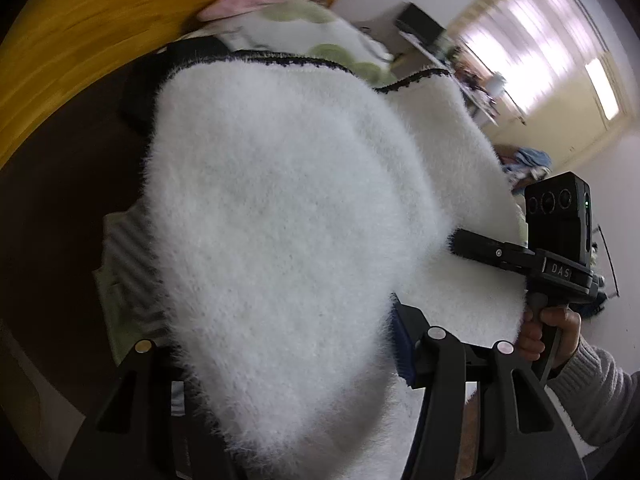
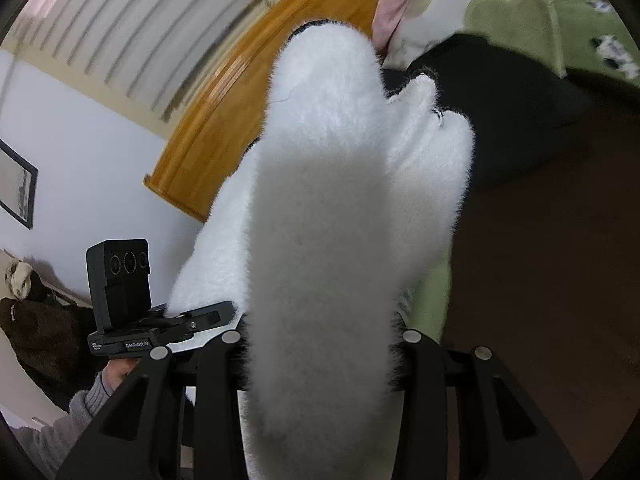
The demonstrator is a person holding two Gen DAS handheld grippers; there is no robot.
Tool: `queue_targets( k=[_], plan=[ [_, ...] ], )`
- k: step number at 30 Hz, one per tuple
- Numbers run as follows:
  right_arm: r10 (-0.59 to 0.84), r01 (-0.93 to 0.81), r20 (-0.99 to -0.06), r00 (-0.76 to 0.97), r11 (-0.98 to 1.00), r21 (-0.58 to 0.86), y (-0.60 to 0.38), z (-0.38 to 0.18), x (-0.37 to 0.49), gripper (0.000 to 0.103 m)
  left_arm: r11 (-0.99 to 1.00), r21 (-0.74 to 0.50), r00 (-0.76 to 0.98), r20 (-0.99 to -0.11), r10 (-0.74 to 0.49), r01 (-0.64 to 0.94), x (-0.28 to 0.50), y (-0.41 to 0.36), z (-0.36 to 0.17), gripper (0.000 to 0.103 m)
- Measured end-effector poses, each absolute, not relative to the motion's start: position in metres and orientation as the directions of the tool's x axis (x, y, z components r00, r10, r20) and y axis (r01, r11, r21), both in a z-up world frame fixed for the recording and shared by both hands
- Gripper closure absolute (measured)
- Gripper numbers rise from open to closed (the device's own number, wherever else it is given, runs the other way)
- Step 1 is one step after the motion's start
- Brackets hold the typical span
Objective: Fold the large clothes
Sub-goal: 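Lift the folded cardigan with both tools and carry it toward the green pile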
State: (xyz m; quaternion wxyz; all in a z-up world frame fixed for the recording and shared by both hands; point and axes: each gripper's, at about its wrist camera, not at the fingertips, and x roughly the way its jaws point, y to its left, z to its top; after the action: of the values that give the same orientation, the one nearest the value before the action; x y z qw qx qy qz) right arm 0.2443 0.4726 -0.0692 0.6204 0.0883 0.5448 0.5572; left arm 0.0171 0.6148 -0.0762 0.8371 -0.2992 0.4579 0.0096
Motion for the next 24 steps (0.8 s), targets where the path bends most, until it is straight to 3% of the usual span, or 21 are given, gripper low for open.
queue_targets(
  k=[11,19,24],
  plan=[
    [0.726,-0.575,-0.618,-0.300,0.379,0.725,0.569,-0.183,0.221,0.064,0.746,-0.535,0.566,-0.782,-0.260,-0.397,-0.011,0.696,-0.194,0.045],
    [0.715,-0.543,-0.602,-0.356,0.366,0.756,0.571,-0.222,0.217,0.048,0.715,-0.562,0.591,-0.765,-0.256,-0.417,-0.019,0.700,-0.234,0.027],
    [0.722,-0.559,-0.597,-0.351,0.350,0.752,0.569,-0.222,0.210,0.047,0.708,-0.566,0.620,-0.750,-0.230,-0.423,-0.023,0.698,-0.238,0.026]
  ],
)
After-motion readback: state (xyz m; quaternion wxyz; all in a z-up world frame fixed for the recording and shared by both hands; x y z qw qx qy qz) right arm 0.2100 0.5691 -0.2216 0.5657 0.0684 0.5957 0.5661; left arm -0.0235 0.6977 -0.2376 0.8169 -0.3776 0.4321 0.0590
